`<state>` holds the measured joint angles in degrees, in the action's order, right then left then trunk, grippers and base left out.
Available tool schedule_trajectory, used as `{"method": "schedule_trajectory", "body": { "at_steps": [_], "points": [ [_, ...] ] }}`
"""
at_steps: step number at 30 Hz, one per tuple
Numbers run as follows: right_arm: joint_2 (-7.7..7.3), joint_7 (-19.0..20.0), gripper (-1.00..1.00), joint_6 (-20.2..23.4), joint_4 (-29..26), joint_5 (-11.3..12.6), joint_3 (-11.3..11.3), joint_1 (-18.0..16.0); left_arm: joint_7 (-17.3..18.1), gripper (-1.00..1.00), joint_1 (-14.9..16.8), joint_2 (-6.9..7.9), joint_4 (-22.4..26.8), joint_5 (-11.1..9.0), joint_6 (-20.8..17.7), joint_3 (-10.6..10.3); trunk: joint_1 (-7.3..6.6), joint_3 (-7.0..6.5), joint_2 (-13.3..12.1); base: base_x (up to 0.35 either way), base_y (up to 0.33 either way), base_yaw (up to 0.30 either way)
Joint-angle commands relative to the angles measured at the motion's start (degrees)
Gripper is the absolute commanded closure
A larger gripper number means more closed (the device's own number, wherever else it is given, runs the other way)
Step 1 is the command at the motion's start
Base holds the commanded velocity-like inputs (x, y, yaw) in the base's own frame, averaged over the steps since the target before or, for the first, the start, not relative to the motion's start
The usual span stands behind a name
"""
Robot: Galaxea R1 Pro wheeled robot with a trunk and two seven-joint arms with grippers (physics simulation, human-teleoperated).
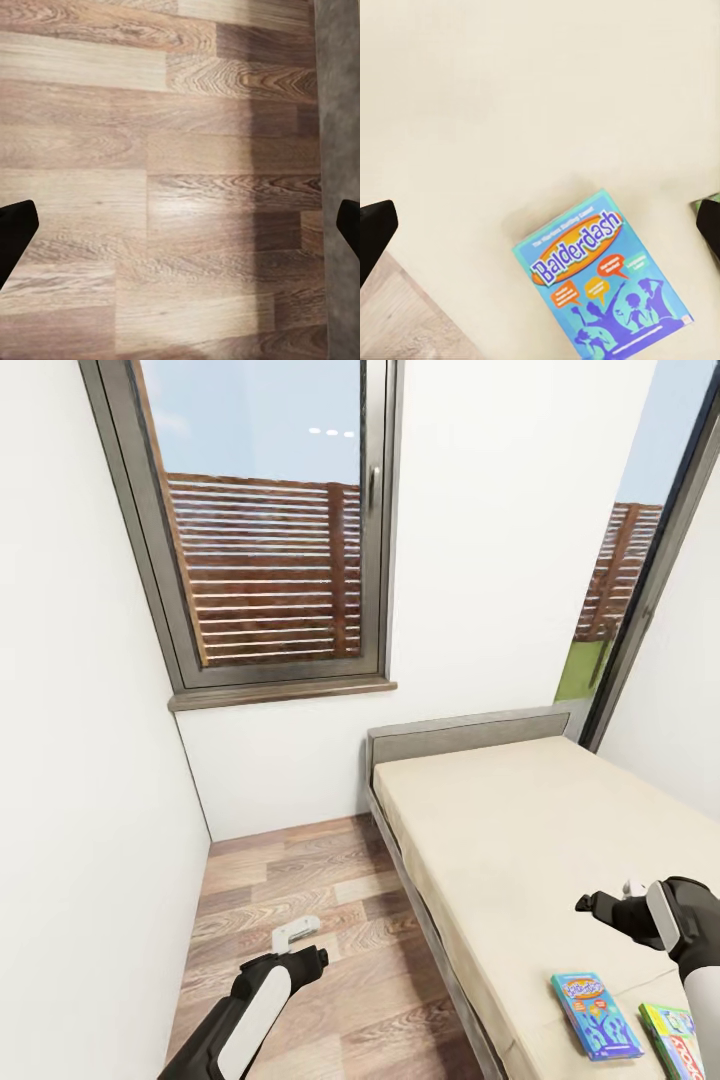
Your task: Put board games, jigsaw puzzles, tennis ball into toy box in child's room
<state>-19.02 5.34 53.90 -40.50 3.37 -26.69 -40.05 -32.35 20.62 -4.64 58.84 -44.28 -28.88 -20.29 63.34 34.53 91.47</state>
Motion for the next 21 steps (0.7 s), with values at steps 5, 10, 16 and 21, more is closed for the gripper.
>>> {"method": "schedule_trajectory", "body": {
  "at_steps": [5, 10, 16, 21],
  "points": [
    [0.15, 0.0, -1.0, 0.4, 0.3, 0.1, -0.1, 0.0, -0.5, -1.0, 0.0, 0.0, 0.1, -0.5, 0.0, -0.1, 0.0, 0.06, 0.0, -0.004, -0.001, 0.0],
    [0.23, 0.0, -1.0, 0.4, 1.2, 0.0, -0.1, 0.1, -0.5, -1.0, 0.0, -0.01, 0.1, -0.5, 0.0, -0.1, 0.0, 0.06, 0.0, -0.002, 0.0, 0.0],
    [0.22, 0.1, -1.0, 0.4, 3.4, 0.0, 0.0, 0.8, -0.5, -1.0, 0.1, -0.16, 0.1, -0.6, -0.1, -0.1, 0.0, 0.06, 0.0, 0.0, 0.0, 0.0],
    [0.14, 0.0, -1.0, 0.3, 5.9, 0.0, 0.1, 1.2, -0.5, -1.0, 0.2, -0.27, -0.2, -0.5, -0.2, 0.0, 0.0, 0.06, 0.0, 0.0, 0.0, 0.0]
  ]
}}
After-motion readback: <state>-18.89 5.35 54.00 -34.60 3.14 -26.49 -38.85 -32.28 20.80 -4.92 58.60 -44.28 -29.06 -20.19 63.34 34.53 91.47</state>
